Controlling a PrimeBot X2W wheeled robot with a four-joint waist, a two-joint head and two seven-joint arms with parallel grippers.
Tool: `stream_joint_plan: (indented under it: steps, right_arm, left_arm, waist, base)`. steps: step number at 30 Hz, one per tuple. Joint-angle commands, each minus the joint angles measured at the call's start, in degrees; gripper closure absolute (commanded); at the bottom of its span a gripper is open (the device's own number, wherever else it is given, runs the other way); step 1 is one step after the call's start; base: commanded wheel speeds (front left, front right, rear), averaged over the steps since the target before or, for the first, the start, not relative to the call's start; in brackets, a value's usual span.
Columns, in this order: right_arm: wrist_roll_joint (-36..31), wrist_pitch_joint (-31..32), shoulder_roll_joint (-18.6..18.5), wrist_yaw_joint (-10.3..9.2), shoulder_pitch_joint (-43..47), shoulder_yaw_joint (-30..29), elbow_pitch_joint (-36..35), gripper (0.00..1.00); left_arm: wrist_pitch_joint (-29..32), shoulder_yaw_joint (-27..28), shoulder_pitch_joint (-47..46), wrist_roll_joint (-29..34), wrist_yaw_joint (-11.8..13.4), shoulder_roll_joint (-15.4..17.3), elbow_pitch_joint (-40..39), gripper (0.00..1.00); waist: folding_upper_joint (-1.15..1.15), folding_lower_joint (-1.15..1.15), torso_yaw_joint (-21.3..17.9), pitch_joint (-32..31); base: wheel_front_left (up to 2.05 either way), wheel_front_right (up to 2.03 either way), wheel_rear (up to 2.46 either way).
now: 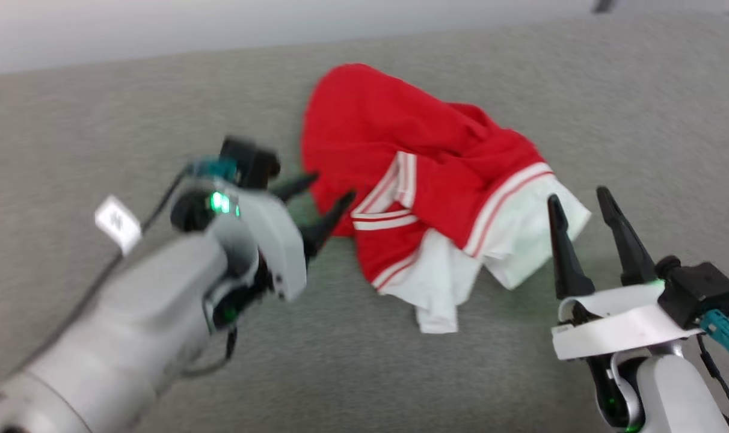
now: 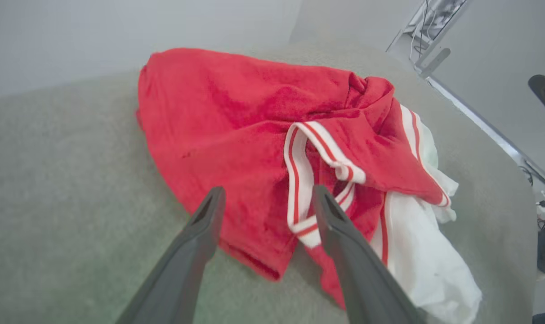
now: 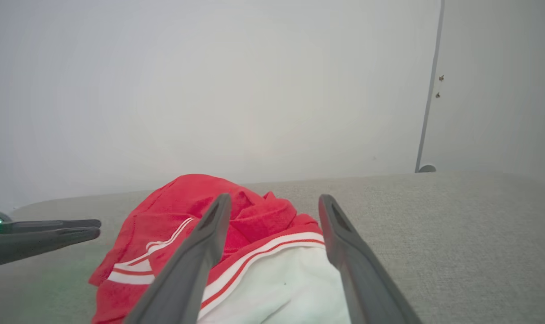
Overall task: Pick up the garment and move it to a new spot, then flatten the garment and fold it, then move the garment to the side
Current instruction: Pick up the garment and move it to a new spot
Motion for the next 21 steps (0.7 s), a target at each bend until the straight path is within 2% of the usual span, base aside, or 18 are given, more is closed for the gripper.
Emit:
stream_joint_plan:
  steps: [1,8,11,13,16,17,21]
  right_arm:
    - [-0.03,-0.04,-0.26,0.03,0.71,-0.39,0.13,0.0]
    - [-0.25,-0.04,-2.62,0.03,3.89,-4.02,3.36,0.0]
    - [0.05,-0.04,-3.4,0.03,5.02,-4.88,4.1,0.0]
    - [0.11,-0.04,-3.84,0.03,5.83,-5.4,4.49,0.0]
    - [0.22,-0.03,-4.29,0.03,6.94,-6.53,4.77,0.0]
    - [0.22,-0.03,-4.29,0.03,6.94,-6.53,4.77,0.0]
    - [0.51,-0.03,-4.88,0.03,9.01,-8.37,4.67,0.0]
  left_arm:
    - [-0.62,0.29,0.96,-0.59,0.14,-0.38,0.11,0.0]
    - [-8.6,2.18,12.37,-3.66,0.14,-0.28,4.36,0.0]
    - [-9.61,4.61,16.35,-2.6,0.89,0.12,5.84,0.0]
    - [-9.73,9.65,18.91,-1.66,1.26,0.27,5.08,0.0]
    - [-9.67,18.46,24.99,3.31,2.12,1.24,2.54,0.0]
    - [-9.67,18.46,24.99,3.31,2.12,1.24,2.54,0.0]
    - [-9.65,31.56,33.74,13.11,4.96,1.05,-3.42,0.0]
  waist:
    - [0.0,0.0,7.42,-5.17]
    - [0.0,0.0,13.32,-7.22]
    - [0.0,0.0,14.04,-8.08]
    - [0.0,0.0,14.2,-8.71]
    - [0.0,0.0,14.14,-9.36]
    - [0.0,0.0,14.14,-9.36]
    - [0.0,0.0,13.68,-10.37]
  base:
    - [0.0,0.0,0.0]
    - [0.0,0.0,0.0]
    - [0.0,0.0,0.0]
    - [0.0,0.0,0.0]
    - [0.0,0.0,0.0]
    - [0.0,0.0,0.0]
    - [0.0,0.0,0.0]
